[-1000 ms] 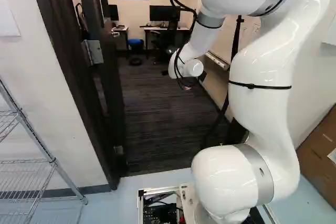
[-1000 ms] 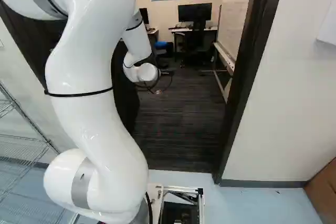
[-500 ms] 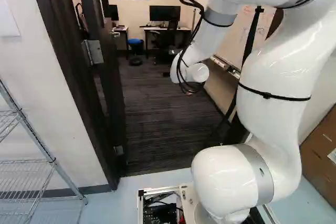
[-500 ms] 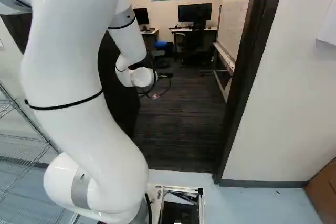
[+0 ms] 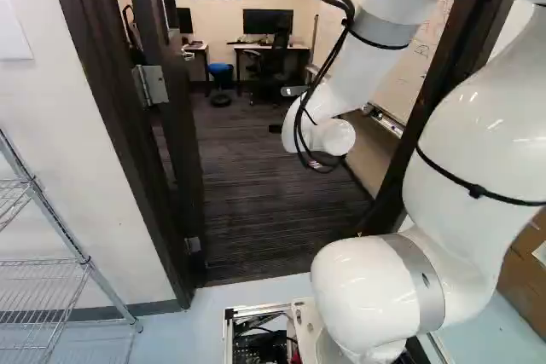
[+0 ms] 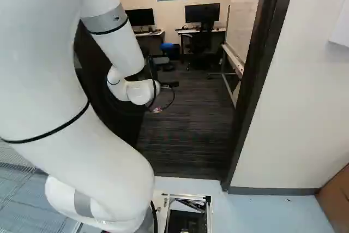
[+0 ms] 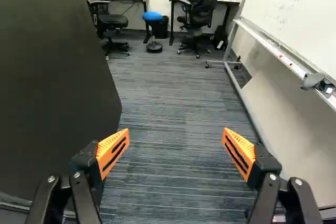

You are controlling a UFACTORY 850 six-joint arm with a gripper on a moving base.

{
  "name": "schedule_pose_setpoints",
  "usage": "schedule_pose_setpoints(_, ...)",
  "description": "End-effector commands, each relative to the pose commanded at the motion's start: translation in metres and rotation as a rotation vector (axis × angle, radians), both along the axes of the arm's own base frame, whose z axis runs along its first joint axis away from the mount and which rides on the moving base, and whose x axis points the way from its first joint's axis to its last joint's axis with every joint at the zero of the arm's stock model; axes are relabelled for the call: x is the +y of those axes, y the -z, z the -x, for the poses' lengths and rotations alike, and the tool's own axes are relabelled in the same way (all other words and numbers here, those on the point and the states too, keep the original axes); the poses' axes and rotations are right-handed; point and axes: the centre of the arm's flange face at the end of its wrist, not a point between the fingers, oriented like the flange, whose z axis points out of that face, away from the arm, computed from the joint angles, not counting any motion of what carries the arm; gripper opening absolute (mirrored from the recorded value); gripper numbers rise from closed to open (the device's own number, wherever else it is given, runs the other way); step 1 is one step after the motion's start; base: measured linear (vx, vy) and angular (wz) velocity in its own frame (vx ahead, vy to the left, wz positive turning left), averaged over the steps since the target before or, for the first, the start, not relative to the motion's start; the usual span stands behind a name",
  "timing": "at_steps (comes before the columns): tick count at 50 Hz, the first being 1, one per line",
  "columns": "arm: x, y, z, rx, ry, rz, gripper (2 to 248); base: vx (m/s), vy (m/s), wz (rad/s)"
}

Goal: Open the door and move inside

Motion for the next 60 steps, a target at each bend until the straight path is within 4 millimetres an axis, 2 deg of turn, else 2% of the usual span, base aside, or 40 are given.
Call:
schedule_pose_setpoints(15, -0.001, 0.006, 0.04, -0.022, 0.018, -0.01, 247, 0.0, 0.0, 0.0)
schedule_pose_setpoints(30, -0.002, 0.012, 0.07, -0.039, 0.032, -0.017, 247, 0.0, 0.0, 0.0)
schedule_pose_setpoints(45, -0.002, 0.018, 0.091, -0.051, 0.043, -0.021, 247, 0.0, 0.0, 0.0)
schedule_pose_setpoints(60, -0.003, 0.021, 0.102, -0.057, 0.048, -0.023, 247, 0.0, 0.0, 0.0)
